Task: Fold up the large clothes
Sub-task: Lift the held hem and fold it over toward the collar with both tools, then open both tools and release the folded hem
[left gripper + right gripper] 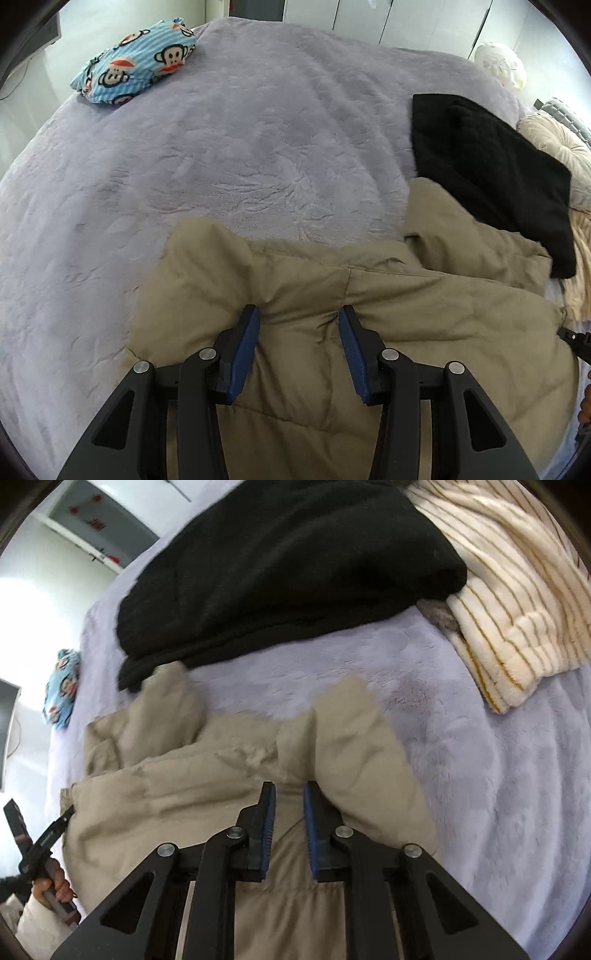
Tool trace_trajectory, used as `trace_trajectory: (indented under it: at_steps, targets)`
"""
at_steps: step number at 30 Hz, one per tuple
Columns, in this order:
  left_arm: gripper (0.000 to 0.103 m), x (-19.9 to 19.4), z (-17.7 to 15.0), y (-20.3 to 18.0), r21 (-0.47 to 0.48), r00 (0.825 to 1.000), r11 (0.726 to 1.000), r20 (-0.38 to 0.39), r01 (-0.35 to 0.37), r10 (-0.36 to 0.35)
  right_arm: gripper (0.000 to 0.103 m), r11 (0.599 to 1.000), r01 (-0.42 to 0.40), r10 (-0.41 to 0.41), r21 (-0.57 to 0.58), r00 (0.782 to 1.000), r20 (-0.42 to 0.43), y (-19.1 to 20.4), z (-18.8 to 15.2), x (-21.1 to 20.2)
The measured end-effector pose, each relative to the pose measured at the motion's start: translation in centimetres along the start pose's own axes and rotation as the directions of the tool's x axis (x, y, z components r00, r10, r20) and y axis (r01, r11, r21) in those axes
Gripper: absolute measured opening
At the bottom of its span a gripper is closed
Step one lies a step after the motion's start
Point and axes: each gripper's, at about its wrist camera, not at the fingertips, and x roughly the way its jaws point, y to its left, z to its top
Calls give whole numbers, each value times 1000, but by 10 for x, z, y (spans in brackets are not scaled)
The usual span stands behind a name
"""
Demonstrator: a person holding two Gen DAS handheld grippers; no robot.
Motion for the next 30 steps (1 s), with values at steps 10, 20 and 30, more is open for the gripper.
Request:
trace_trajectory:
  at_steps: [10,20,30]
  targets:
    - [48,30,4,-3,7,1000,1000,6,11,-11,8,998,-13,12,63,1000,22,-13,9,33]
    - [54,-2,10,-3,-34,995,996,-56,-80,78,18,996,37,-36,77,999,-11,-1,11,0]
    - [89,-68,-8,-6,-36,994,994,-33,-103,102,53,997,-14,13,82,1000,16,15,-29,-66]
